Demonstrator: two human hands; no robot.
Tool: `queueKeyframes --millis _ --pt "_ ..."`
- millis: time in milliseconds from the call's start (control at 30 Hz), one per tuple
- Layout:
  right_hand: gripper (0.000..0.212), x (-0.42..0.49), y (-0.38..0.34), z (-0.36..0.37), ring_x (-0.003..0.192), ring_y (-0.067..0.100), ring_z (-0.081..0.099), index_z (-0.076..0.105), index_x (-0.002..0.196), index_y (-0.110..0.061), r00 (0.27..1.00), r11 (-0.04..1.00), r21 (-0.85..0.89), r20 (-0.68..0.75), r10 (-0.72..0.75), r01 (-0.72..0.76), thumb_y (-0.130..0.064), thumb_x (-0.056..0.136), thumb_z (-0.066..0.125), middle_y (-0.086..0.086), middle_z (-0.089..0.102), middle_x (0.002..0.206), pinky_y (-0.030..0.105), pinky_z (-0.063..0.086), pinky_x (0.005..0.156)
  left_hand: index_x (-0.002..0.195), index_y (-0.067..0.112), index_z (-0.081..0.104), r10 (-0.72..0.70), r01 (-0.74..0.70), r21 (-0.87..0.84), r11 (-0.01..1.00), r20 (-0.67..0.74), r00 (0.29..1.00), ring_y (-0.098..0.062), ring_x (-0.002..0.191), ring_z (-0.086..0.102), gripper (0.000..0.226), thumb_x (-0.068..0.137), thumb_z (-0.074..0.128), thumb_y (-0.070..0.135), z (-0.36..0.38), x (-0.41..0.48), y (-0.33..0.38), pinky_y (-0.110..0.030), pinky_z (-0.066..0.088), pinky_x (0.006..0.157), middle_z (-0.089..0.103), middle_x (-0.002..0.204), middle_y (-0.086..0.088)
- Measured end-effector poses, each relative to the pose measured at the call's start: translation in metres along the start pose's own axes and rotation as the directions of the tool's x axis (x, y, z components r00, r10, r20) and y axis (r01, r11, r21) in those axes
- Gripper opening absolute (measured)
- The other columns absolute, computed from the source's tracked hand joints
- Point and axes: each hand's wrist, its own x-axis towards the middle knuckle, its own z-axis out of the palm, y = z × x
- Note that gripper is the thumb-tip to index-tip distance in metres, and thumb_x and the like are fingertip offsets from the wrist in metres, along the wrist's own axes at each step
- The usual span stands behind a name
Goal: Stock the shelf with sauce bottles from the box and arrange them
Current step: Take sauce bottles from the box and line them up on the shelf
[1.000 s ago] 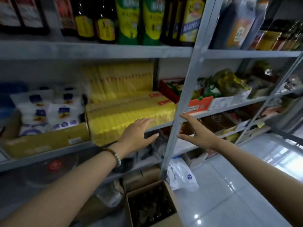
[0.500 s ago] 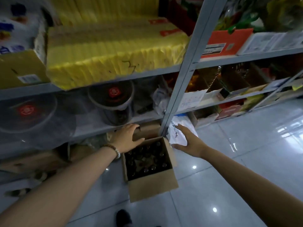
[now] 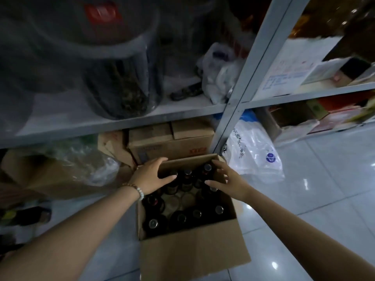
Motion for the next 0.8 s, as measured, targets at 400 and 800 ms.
queueKeyframes --millis 400,800 --pt "0.058 0.158 0.109 0.088 0.120 0.008 0.054 0.053 0.130 -0.018 0.954 0.966 0.018 0.154 -0.257 0.257 -0.030 0.079 0.075 -0.004 0.059 0.128 0.031 0.045 0.103 0.133 0.036 0.041 0.122 -0.125 -0.104 0.987 -0.027 0.992 -0.003 0.121 0.048 0.069 0.073 0.060 0.064 0.134 0.115 -0.092 -0.030 0.047 0.096 0.049 0.135 0.016" --pt "0.036 0.185 0.119 0.110 0.100 0.005 0.062 0.066 0.109 -0.015 0.895 0.883 -0.143 0.057 -0.443 0.446 -0.026 0.077 0.077 -0.006 0.068 0.107 0.008 0.049 0.078 0.088 0.036 0.061 0.235 -0.230 0.109 0.967 -0.032 0.972 -0.008 0.084 0.061 0.024 0.075 0.067 0.054 0.144 0.144 -0.104 -0.036 0.053 0.070 0.066 0.090 0.013"
